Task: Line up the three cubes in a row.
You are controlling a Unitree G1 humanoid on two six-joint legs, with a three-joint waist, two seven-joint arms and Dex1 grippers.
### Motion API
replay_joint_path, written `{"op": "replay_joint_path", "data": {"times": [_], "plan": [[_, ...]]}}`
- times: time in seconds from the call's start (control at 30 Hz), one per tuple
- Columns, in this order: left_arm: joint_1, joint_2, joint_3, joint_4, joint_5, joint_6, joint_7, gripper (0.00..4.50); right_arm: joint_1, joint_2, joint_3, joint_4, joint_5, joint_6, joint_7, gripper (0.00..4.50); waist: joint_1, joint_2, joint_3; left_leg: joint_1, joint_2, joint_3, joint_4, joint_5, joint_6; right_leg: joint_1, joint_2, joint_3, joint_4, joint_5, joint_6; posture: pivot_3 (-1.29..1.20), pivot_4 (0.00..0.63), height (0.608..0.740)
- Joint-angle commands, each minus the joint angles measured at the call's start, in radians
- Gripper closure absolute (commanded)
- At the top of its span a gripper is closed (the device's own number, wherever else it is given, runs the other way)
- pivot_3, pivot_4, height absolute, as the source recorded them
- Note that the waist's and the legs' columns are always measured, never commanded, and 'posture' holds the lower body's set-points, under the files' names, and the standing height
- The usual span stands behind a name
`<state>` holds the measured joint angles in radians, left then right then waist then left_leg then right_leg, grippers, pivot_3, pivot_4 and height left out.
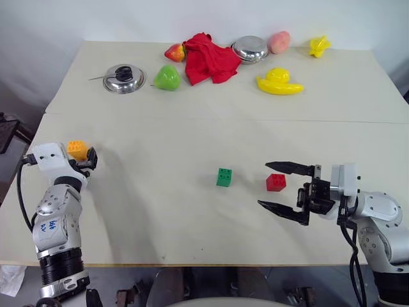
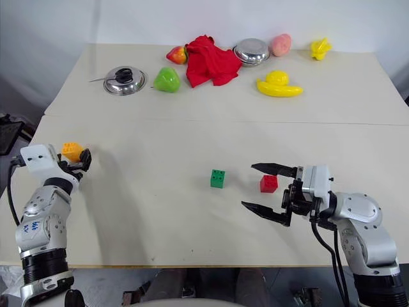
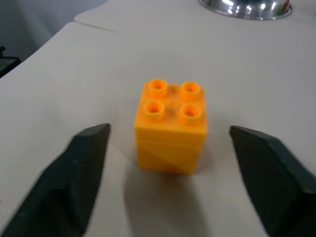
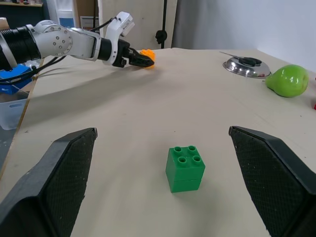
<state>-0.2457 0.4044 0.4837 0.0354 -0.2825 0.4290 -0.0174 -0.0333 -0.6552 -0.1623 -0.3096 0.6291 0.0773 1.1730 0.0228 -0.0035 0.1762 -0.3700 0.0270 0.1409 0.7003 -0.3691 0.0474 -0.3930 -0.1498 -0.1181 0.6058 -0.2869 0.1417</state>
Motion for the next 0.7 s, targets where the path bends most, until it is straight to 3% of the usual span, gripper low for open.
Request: {"op": "replay_joint_path", "data": {"times": [0.03,0.17,0.2,0.43,0.5,0.7], "plan": [[-0.032,0.026,0.006,0.018,0.001,-0.040,-0.022,1.84,-0.003,0.004,-0.015,-0.030,0.004,-0.022,-0.006,0.00,0.001,0.000,0.000,0.000,0.000,0.000,0.000,0.000,0.000,0.000,0.000,0.000,0.000,0.000,0.000,0.00,0.150,0.740],[-0.059,0.062,0.009,0.091,-0.016,-0.070,-0.099,3.02,-0.004,0.002,-0.016,-0.030,0.001,-0.022,-0.013,0.00,-0.001,0.000,0.000,0.000,0.000,0.000,0.000,0.000,0.000,0.000,0.000,0.000,0.000,0.000,0.000,0.00,0.150,0.740],[-0.069,0.073,0.011,0.114,-0.039,-0.091,-0.151,3.00,-0.001,-0.001,-0.020,-0.031,0.000,-0.021,-0.013,0.00,-0.001,0.000,0.000,0.000,0.000,0.000,0.000,0.000,0.000,0.000,0.001,0.000,0.000,0.000,0.000,0.00,0.150,0.740],[-0.125,0.234,-0.177,0.162,-0.221,-0.315,-1.028,3.00,0.111,-0.094,-0.161,-0.019,0.029,-0.010,0.039,0.00,0.004,0.000,0.000,-0.001,0.000,0.004,0.000,0.000,-0.001,-0.001,0.001,-0.001,0.000,0.000,0.000,0.00,0.150,0.740],[-0.189,0.247,-0.233,0.194,-0.248,-0.333,-1.195,3.00,0.169,-0.124,-0.210,-0.013,0.033,-0.008,0.070,0.00,0.003,0.000,0.000,-0.001,0.000,0.006,0.000,0.000,-0.001,-0.001,0.001,-0.002,-0.001,0.000,0.000,0.00,0.150,0.740],[-0.407,0.246,-0.512,0.563,-0.013,-0.635,-1.569,3.00,0.293,-0.131,-0.303,-0.066,0.048,0.005,0.061,0.00,-0.015,0.001,-0.001,0.000,-0.004,0.011,-0.002,0.001,-0.003,-0.001,0.003,-0.002,-0.002,0.000,0.000,0.00,0.150,0.740]]}}
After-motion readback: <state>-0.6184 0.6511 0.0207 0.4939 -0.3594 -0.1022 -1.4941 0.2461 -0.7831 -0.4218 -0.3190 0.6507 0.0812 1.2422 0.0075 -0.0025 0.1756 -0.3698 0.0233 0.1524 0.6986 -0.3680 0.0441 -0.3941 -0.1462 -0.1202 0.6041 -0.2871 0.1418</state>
